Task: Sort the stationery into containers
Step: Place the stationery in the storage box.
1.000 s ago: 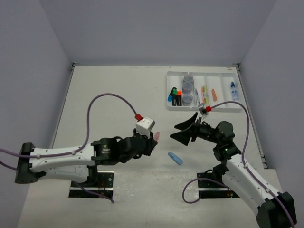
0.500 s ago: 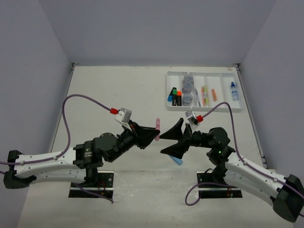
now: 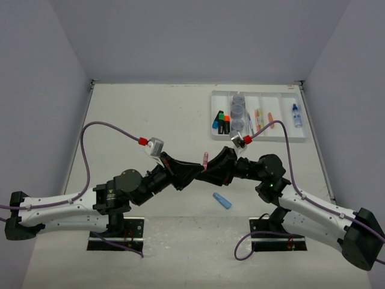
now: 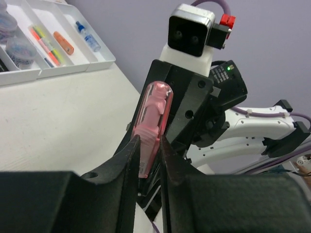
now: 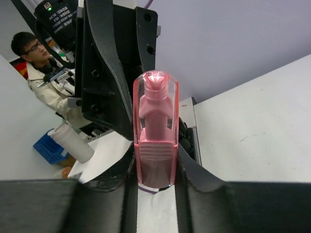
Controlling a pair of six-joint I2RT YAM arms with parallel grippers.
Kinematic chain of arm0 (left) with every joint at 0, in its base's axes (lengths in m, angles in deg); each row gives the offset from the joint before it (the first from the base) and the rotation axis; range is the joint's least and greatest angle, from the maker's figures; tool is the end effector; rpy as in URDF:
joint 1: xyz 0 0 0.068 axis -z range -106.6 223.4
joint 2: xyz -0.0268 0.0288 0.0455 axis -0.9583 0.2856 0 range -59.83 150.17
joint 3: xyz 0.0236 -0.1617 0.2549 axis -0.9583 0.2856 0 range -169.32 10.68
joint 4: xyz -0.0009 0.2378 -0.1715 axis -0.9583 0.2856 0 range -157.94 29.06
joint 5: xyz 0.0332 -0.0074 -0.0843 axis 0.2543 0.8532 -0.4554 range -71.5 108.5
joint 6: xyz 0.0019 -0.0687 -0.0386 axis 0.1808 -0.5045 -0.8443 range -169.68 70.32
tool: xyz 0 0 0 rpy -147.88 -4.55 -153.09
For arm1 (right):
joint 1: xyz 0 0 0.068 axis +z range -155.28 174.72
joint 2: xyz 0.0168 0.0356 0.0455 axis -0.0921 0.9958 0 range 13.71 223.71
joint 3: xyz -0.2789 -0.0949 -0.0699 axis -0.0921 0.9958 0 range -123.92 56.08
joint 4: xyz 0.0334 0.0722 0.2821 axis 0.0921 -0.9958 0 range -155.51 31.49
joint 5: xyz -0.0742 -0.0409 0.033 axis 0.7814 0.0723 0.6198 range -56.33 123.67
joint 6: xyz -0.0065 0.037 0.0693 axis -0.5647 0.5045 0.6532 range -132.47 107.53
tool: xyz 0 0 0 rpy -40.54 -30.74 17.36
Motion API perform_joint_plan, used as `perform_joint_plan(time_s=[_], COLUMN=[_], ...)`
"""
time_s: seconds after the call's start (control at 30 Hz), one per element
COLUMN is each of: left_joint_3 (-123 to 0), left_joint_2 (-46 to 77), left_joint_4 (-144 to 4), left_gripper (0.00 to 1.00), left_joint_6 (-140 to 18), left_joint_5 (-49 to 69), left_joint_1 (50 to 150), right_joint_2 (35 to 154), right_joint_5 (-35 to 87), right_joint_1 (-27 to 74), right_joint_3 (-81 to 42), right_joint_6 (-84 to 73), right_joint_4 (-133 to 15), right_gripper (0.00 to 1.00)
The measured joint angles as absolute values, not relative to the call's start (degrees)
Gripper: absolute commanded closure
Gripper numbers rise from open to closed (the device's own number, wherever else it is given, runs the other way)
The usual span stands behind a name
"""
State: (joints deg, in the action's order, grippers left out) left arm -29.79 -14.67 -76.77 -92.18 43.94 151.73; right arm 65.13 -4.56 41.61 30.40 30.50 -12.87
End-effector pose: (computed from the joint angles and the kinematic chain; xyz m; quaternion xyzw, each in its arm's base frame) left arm 0.0748 -0.2186 0.3693 0.0510 0.6818 -0.5471 0.4830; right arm 0.1284 0.1984 0.3203 -0.2864 0.5332 0.6795 0.4148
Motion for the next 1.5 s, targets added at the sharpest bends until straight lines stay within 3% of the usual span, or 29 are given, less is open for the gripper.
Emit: perform_joint_plan(time_s=[0.07, 0.1, 0.17, 0.23, 0.27, 0.3, 0.47, 0.57, 0.67, 0.83, 0.93, 1.03, 1.17, 1.23, 1.37, 1.5], left_joint_3=[-29.71, -29.7, -29.7, -29.97, -30.41, -31.15, -36.73, -37.56, -38.61, -41.37, -40.69, -38.78, -38.01, -38.0, -38.0, -38.0], left_joint_2=[-15.28, -15.39, -15.32, -14.76, -14.25, -13.59, -11.17, -14.33, -18.22, -20.7, -21.43, -23.1, -25.34, -26.28, -27.13, -27.23], left_joint_4=[-77.25, -77.41, -77.41, -76.05, -74.69, -72.8, -58.77, -51.34, -45.2, -38.56, -35.74, -32.77, -29.92, -29.27, -28.83, -27.17], left_gripper=[0.95, 0.85, 0.46, 0.17, 0.05, 0.02, 0.0, 0.0, 0.0, 0.0, 0.0, 0.0, 0.0, 0.0, 0.0, 0.0], left_joint_6=[-92.14, -92.06, -92.02, -91.66, -91.72, -92.09, -93.9, -94.66, -94.5, -94.08, -94.04, -94.03, -93.77, -93.5, -92.99, -92.57], left_joint_5=[43.75, 43.61, 43.68, 44.44, 45.24, 46.2, 52.92, 56.04, 56.78, 55.22, 53.01, 51.43, 50.73, 50.66, 50.83, 52.66], left_joint_1=[151.72, 151.8, 151.85, 151.84, 151.84, 151.84, 151.86, 151.86, 151.85, 151.84, 151.85, 151.9, 151.9, 151.9, 151.9, 151.9], right_joint_2=[65.16, 65.09, 64.64, 63.4, 62.7, 62.08, 61.39, 63.53, 73.81, 97.49, 111.06, 122.5, 128.53, 130.66, 133.3, 133.49], right_joint_5=[-4.54, -4.46, -3.4, -0.96, 0.97, 3.02, 16.04, 23.39, 31.57, 40.26, 44.36, 49.0, 51.86, 52.47, 53.15, 53.55], right_joint_1=[41.79, 41.94, 41.93, 42.0, 42.06, 42.03, 38.27, 26.21, 11.36, 0.38, -3.78, -5.62, -5.46, -5.3, -5.19, -5.02], right_joint_3=[30.39, 30.39, 30.38, 30.04, 29.71, 29.28, 23.04, 17.3, 6.78, -14.98, -28.45, -39.08, -41.92, -43.02, -44.48, -44.73], right_joint_6=[30.27, 30.17, 29.44, 27.83, 26.78, 25.82, 20.33, 16.44, 11.58, 5.4, 2.9, 0.2, -2.21, -2.9, -3.49, -3.44], right_joint_4=[-12.64, -12.59, -13.91, -18.25, -20.99, -23.6, -43.58, -56.93, -68.58, -81.39, -87.55, -89.73, -94.25, -95.89, -97.81, -99.39], right_gripper=[1.0, 1.0, 1.0, 1.0, 1.0, 1.0, 1.0, 1.0, 1.0, 0.98, 0.81, 0.77, 0.7, 0.56, 0.39, 0.33])
